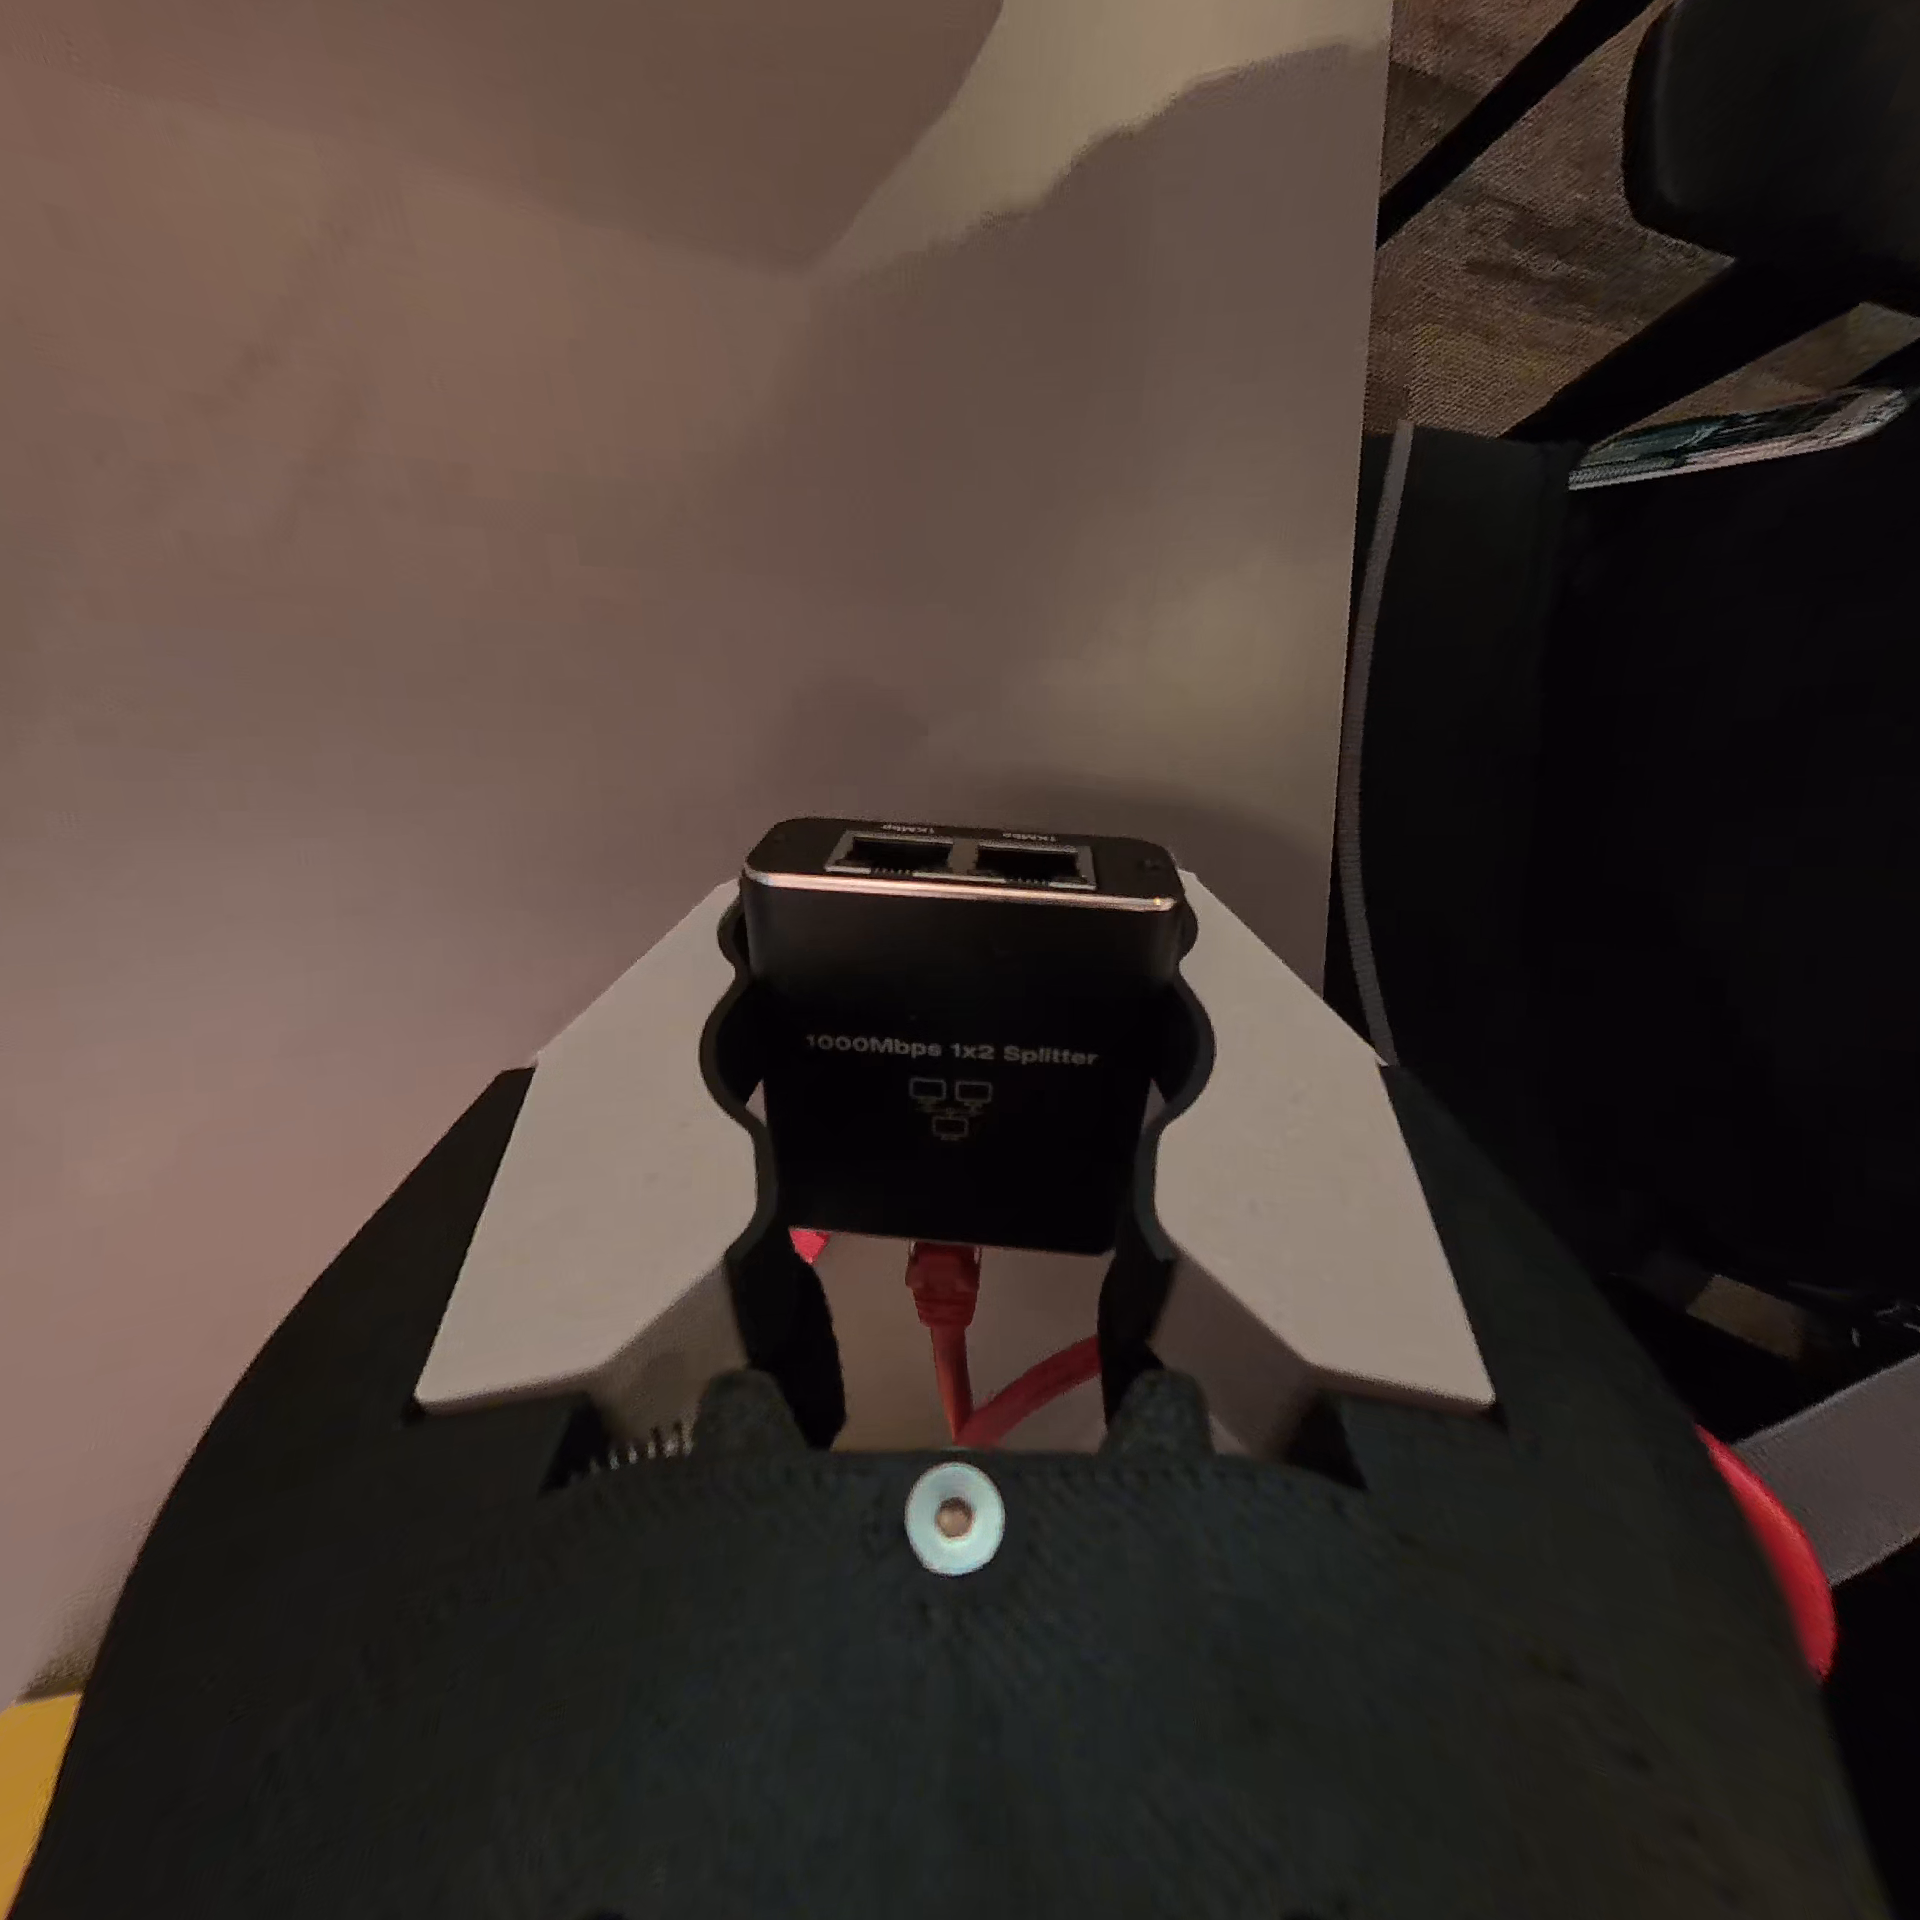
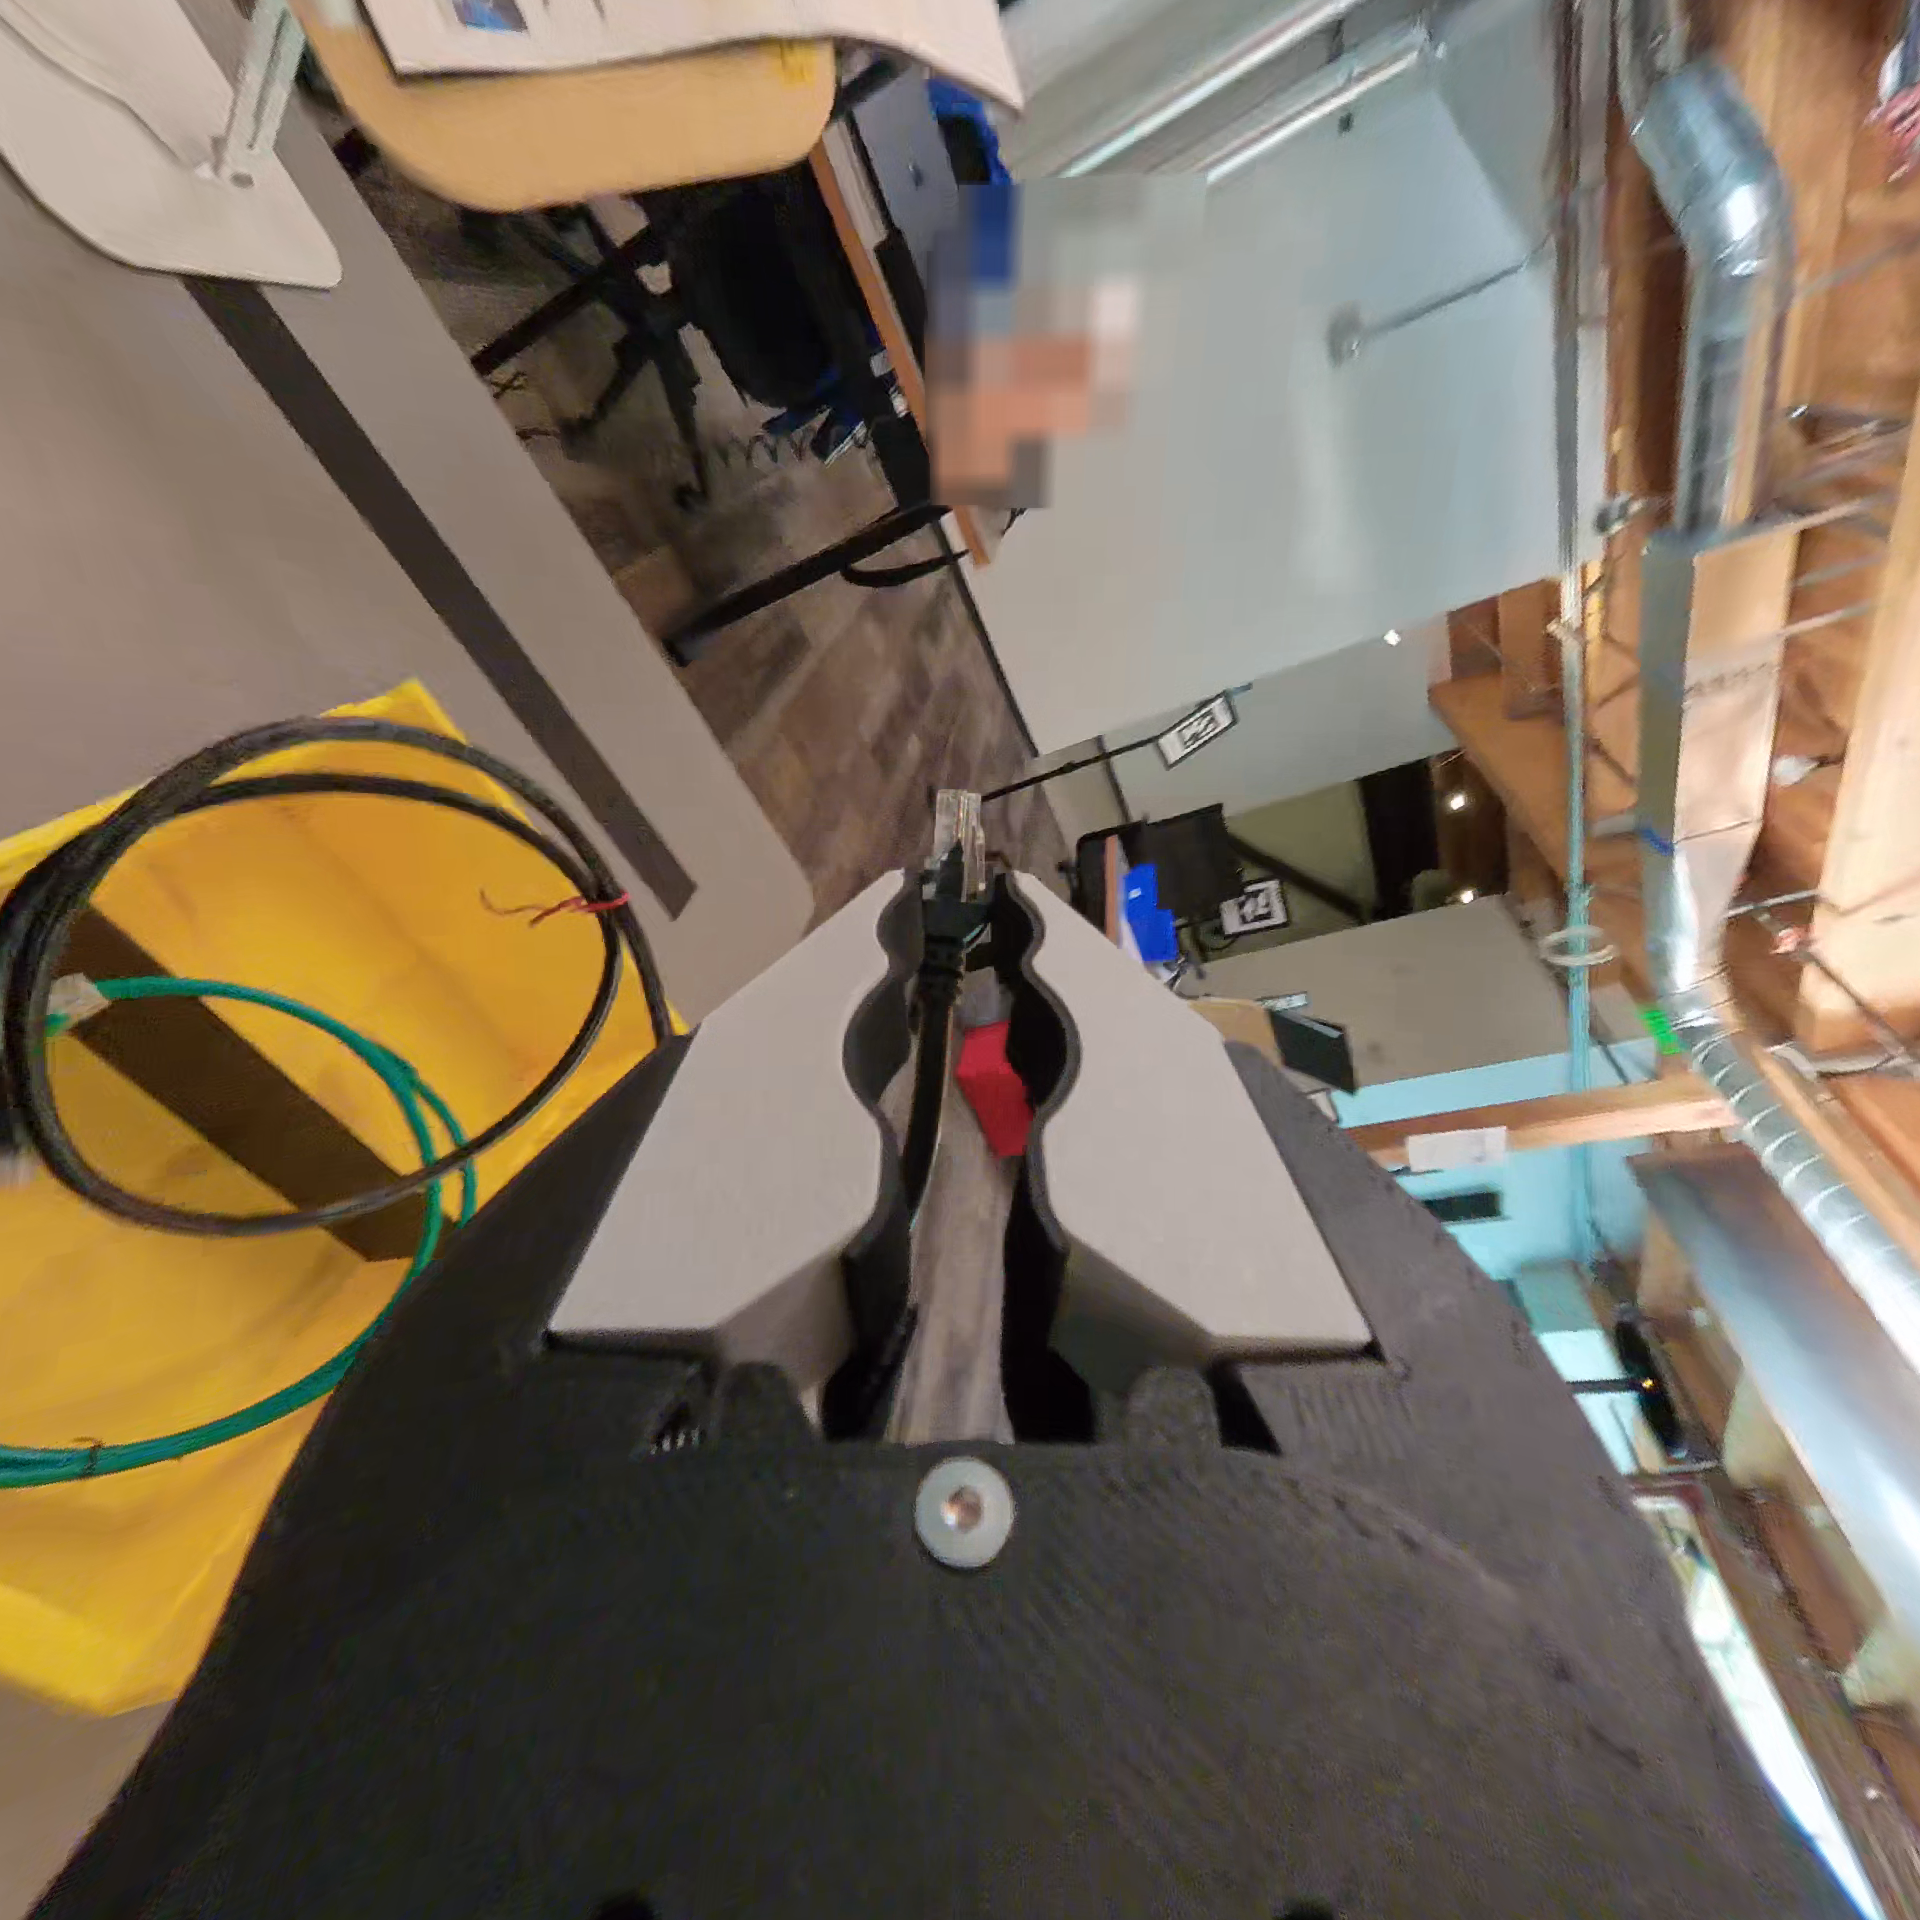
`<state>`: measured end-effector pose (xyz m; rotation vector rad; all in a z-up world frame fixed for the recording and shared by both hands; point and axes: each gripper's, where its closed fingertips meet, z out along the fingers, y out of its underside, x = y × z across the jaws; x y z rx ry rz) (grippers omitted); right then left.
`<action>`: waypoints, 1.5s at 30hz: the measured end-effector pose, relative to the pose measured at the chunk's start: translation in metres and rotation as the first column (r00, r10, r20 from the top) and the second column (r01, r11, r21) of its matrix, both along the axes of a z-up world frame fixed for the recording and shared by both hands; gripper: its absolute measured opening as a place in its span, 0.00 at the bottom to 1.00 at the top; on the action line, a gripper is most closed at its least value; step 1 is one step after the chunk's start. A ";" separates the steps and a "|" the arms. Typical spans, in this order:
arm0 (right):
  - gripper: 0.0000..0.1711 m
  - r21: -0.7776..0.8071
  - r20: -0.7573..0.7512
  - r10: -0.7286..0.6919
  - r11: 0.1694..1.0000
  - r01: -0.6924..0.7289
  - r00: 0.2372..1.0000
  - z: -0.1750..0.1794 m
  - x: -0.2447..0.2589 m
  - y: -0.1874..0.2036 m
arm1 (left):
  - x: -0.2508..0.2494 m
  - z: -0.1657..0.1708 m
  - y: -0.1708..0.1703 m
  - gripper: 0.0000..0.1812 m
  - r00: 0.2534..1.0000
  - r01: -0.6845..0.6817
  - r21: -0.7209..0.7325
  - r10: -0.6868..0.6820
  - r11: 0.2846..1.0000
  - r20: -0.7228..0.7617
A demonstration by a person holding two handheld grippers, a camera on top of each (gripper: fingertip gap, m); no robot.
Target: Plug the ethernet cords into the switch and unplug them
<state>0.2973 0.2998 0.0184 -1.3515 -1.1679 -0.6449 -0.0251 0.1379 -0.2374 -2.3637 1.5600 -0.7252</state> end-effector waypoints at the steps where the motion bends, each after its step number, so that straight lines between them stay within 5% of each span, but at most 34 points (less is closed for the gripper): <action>1: 0.06 -0.007 0.008 -0.035 0.999 0.035 0.999 -0.013 0.009 0.005 | 0.002 -0.001 -0.001 0.40 1.000 0.002 -0.002 -0.002 1.000 0.004; 9: 0.06 -0.105 -0.076 -0.218 0.972 0.209 0.973 -0.110 0.052 0.019 | 0.008 -0.005 -0.005 0.40 1.000 0.013 -0.004 -0.013 1.000 0.003; 13: 0.06 -0.210 -0.181 -0.203 0.964 0.164 0.962 -0.142 0.043 0.007 | 0.010 -0.004 -0.003 0.40 1.000 0.010 -0.004 -0.010 1.000 0.003; 17: 0.07 -0.469 -0.189 -0.188 0.879 0.080 0.964 -0.213 0.027 -0.009 | 0.017 -0.001 -0.002 0.40 1.000 0.010 0.002 -0.010 1.000 0.024; 20: 0.37 -0.707 -0.290 -0.197 0.704 -0.071 0.936 -0.260 0.008 -0.029 | 0.023 -0.001 -0.001 0.40 0.999 0.010 0.002 -0.010 1.000 0.038; 26: 0.56 -0.657 -0.661 -0.177 0.606 -0.448 0.730 -0.198 -0.011 -0.040 | 0.033 0.004 0.002 0.41 0.998 -0.001 0.018 0.000 1.000 0.065; 30: 0.46 -0.507 -0.671 -0.042 0.754 -0.417 0.740 -0.140 -0.019 -0.049 | 0.040 0.021 0.018 0.40 0.988 -0.073 0.055 0.065 0.996 0.143; 34: 0.40 -0.475 -0.598 0.182 0.704 -0.528 0.781 -0.133 -0.115 -0.112 | 0.050 0.045 0.047 0.40 0.945 -0.212 0.121 0.172 0.970 0.279; 37: 0.33 -0.452 -0.722 0.198 0.591 -0.668 0.663 -0.144 -0.194 -0.144 | 0.056 0.064 0.067 0.40 0.911 -0.299 0.223 0.208 0.928 0.355; 42: 0.27 -0.342 -0.930 -0.025 0.422 -0.839 0.366 -0.127 -0.248 -0.121 | 0.058 0.082 0.082 0.40 0.961 -0.272 0.624 0.172 0.733 0.217; 45: 0.30 -0.388 -0.914 -0.034 0.373 -0.843 0.405 -0.135 -0.269 -0.118 | 0.059 0.092 0.085 0.40 0.975 -0.208 0.784 0.183 0.585 0.122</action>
